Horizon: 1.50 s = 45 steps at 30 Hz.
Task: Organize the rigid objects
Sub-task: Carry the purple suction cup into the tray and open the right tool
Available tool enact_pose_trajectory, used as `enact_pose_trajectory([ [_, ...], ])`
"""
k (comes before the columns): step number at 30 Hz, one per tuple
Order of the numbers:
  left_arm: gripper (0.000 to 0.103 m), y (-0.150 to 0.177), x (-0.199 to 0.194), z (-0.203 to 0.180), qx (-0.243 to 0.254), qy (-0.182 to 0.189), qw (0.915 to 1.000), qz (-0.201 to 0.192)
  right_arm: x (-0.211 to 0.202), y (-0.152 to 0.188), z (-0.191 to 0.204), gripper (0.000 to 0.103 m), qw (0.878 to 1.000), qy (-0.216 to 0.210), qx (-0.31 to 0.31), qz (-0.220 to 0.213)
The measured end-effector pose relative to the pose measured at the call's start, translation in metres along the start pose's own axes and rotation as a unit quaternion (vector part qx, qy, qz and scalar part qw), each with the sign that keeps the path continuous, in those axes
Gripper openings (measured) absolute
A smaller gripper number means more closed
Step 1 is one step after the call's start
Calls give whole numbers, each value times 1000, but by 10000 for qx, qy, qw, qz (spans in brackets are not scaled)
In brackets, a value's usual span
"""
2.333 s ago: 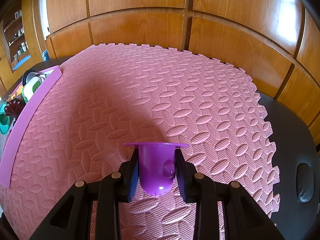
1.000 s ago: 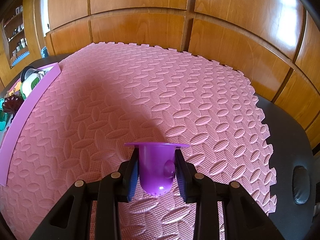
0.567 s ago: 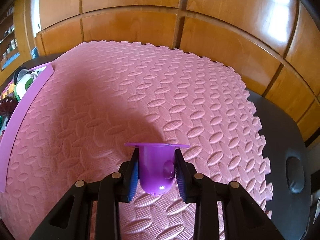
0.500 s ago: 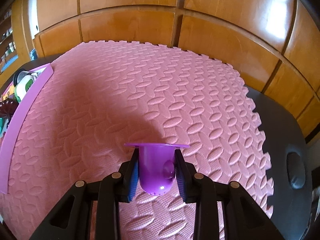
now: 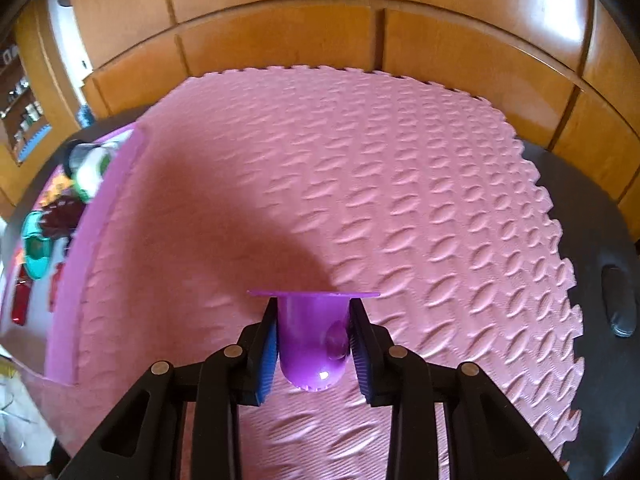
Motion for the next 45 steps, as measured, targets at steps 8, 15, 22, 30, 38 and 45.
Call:
enact_pose_trajectory([
  [8,42,-3,1,18,-258,-149,9996,-28,-22,-11,74,32,9946,-725,-672,-311],
  [15,42,-4,2,31,-400,-260,9989,-26,-31,-16,162,32,9777,-1587,-1315,-405],
  [22,42,-4,4,36,-440,-278,9986,7,1,-7,228,32,9639,-2009,-1747,-6],
  [30,42,1,12,40,-480,-294,9983,131,42,-1,247,32,9660,-1816,-1761,535],
  [38,42,2,17,36,-421,-305,9985,180,50,6,249,39,9647,-1967,-1677,502],
  [45,53,1,14,33,-389,-417,9983,137,43,4,243,44,9674,-2002,-1479,466],
])
Point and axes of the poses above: each gripper's, at about its wrist camera, not at the fingertips, and x roughly the way its jaws point, z to its left, y to its underside, the point moved 2 cm from there along x, roughly the way its jaws point, and after that the axes turned 8 degrees about -y, right-handed, at the moved point
